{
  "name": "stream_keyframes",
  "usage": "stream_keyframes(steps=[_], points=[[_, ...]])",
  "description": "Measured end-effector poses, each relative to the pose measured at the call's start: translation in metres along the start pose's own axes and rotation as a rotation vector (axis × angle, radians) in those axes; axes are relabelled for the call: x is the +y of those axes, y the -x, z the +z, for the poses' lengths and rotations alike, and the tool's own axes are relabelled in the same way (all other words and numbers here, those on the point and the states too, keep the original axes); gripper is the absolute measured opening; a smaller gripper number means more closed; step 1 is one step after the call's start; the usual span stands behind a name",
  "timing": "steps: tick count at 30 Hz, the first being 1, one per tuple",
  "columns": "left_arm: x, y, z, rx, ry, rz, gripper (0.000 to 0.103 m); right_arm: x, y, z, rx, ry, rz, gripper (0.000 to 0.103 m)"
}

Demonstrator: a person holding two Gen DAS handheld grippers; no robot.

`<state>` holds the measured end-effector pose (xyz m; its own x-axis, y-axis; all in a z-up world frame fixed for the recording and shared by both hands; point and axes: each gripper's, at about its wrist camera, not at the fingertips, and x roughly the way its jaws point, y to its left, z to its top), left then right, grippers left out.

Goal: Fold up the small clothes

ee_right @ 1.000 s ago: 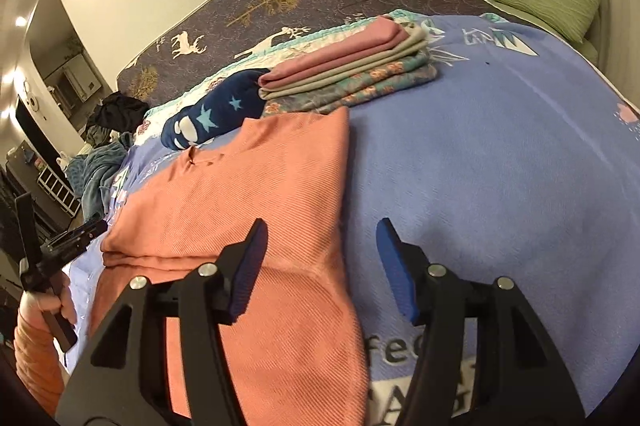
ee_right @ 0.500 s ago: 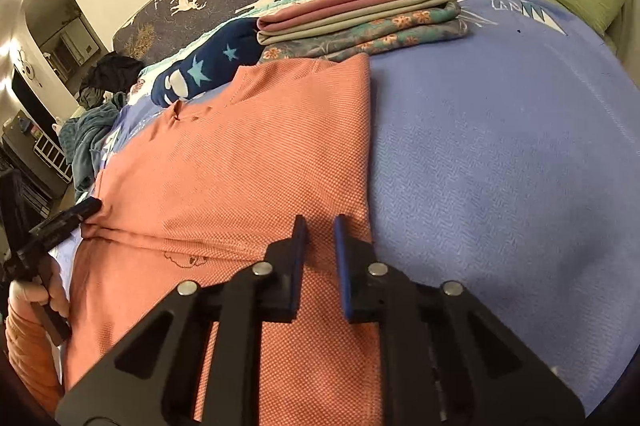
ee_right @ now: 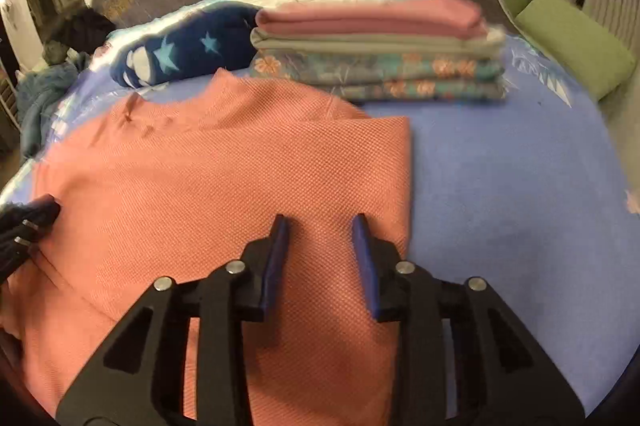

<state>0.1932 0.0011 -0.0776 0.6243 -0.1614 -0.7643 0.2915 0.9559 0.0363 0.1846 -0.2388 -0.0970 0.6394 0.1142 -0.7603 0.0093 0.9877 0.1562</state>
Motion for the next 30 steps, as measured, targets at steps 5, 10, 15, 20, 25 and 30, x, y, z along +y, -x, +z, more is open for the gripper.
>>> stream_keyframes(steps=[5,10,15,20,25,30], points=[[0.001,0.0,-0.001,-0.005,0.008,-0.008,0.024,0.004,0.006,-0.002,-0.009,0.02,-0.044,0.033],[0.001,0.014,-0.007,-0.024,0.012,0.013,0.026,0.015,0.019,-0.008,-0.018,0.058,-0.09,0.035],[0.008,0.064,-0.036,-0.069,0.015,-0.099,0.032,0.008,0.064,-0.039,-0.005,0.067,-0.018,0.04],[0.015,0.102,-0.087,-0.06,-0.027,-0.087,0.057,-0.009,0.115,-0.082,-0.023,0.069,0.025,0.049],[0.023,0.116,-0.131,-0.006,0.009,-0.089,0.058,-0.03,0.132,-0.122,0.014,-0.007,0.029,0.049],[0.03,0.131,-0.151,-0.004,0.085,-0.206,0.058,-0.035,0.145,-0.15,0.028,-0.059,0.093,0.049]])
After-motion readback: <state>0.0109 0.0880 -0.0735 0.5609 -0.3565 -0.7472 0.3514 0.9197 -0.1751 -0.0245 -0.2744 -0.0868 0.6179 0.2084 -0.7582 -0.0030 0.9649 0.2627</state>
